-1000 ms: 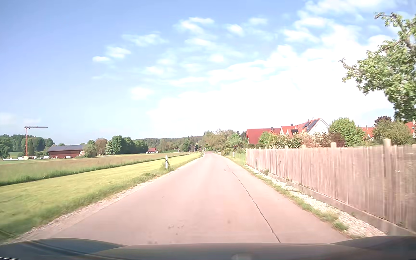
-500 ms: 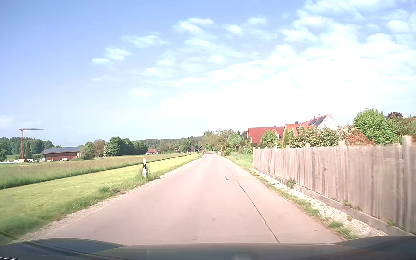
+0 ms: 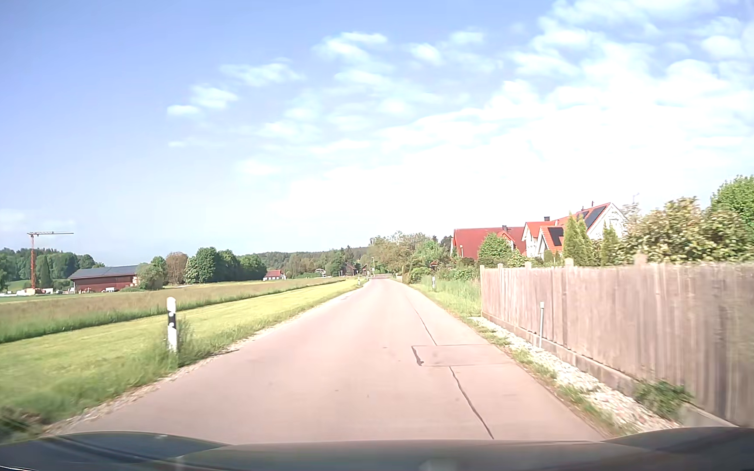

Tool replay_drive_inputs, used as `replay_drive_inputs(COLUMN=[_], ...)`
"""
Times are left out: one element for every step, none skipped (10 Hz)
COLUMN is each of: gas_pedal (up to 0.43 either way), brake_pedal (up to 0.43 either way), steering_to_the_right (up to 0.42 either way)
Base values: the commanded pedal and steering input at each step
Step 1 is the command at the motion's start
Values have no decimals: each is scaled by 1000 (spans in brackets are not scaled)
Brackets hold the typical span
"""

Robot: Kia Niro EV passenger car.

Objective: Follow the waypoints while adhering to traffic rules and regulations

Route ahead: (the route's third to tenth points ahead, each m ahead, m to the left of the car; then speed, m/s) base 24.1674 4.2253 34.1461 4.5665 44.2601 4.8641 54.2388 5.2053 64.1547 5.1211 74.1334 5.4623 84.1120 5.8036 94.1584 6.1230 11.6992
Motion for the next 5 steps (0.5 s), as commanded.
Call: replay_drive_inputs(gas_pedal=[118, 118, 118, 118, 118], brake_pedal=[0, 0, 0, 0, 0], steering_to_the_right=[-8, -9, -8, -8, -8])
